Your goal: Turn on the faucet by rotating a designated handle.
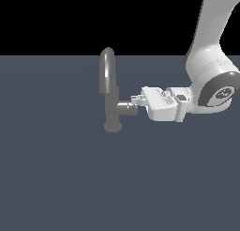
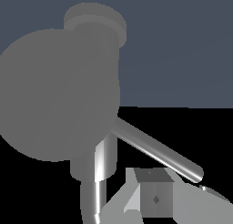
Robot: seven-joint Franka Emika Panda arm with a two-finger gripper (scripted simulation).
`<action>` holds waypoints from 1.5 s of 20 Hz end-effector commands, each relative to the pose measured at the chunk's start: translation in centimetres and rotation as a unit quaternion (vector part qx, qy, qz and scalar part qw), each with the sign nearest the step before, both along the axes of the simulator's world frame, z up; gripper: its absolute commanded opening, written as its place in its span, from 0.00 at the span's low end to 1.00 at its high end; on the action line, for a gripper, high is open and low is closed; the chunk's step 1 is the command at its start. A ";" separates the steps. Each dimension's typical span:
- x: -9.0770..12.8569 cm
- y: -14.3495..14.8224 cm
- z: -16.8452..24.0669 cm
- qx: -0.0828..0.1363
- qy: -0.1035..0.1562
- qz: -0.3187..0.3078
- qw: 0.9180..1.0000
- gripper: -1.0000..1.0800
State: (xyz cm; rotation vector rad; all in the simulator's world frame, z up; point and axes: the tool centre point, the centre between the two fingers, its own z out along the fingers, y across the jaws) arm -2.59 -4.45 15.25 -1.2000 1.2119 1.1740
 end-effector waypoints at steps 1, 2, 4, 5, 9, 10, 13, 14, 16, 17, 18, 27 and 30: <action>0.0 0.0 0.0 0.000 0.000 0.000 1.000 0.00; -0.2 0.0 -0.7 0.000 0.001 0.000 1.000 0.00; -0.7 -0.1 -2.0 0.001 0.004 0.000 1.000 0.00; -0.9 -0.1 -2.6 0.001 0.005 0.000 1.000 0.00; -1.8 -0.1 -5.1 0.002 0.009 0.000 1.000 0.00; -2.0 -0.1 -5.8 0.002 0.011 0.000 1.000 0.00; -1.1 0.0 -4.1 0.003 -0.006 0.003 1.000 0.00; -1.0 0.0 -4.5 0.003 -0.005 0.003 1.000 0.00; -0.8 0.0 -5.3 0.003 -0.003 0.003 1.000 0.00; -0.6 0.0 -5.7 0.003 -0.002 0.003 1.000 0.00; -0.5 0.0 -6.1 0.003 -0.001 0.002 1.000 0.00; 0.5 -0.2 -9.4 0.002 0.008 0.001 1.000 0.00; 0.8 -0.2 -10.5 0.002 0.010 0.000 1.000 0.00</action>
